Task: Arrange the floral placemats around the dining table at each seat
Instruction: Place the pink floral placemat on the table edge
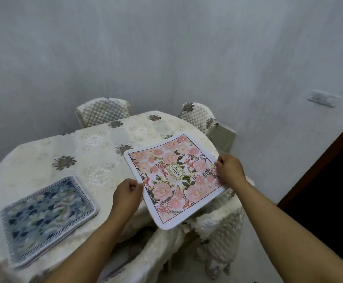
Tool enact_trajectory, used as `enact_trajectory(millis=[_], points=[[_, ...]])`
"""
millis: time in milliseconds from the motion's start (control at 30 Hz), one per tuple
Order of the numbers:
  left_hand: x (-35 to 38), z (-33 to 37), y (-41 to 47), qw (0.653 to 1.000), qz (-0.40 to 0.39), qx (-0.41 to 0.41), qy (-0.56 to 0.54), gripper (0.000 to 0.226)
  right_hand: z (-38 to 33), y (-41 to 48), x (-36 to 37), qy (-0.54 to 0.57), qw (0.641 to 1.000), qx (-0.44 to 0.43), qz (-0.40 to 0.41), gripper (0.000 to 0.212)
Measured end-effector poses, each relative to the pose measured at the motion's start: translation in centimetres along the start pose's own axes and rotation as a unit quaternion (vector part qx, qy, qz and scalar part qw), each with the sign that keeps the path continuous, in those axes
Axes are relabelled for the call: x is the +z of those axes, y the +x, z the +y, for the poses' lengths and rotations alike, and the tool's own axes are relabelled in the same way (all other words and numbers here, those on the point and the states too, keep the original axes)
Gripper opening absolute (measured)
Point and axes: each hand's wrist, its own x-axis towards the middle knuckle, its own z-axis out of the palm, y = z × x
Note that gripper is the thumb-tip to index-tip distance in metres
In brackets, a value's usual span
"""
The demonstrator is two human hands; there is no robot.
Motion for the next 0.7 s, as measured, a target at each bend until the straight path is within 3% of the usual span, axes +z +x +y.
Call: enact_trajectory(millis=[233, 400, 600, 700], points=[[6.7, 1.6, 8.3, 1.000, -0.017, -0.016, 0.012, 0.019, 3.7, 8.9, 1.3, 0.026, 0.999, 0.015, -0.018, 0.031], [10.3, 2.1, 12.4, 0.998, 0.004, -0.031, 0.055, 0.020, 5.8, 16.0, 3.7, 0.054, 0.996, -0.014, -0.064, 0.018], [15.5, 2.2, 16.2, 0.992, 0.068, -0.065, 0.088, 0.022, 8.7, 26.6, 8.2, 0.084, 0.979, -0.085, -0.165, 0.023], [17.8, 2.6, 17.2, 0.986, 0.101, -0.087, 0.096, 0.021, 10.0, 30.9, 9.9, 0.153, 0.952, -0.088, -0.248, 0.026]])
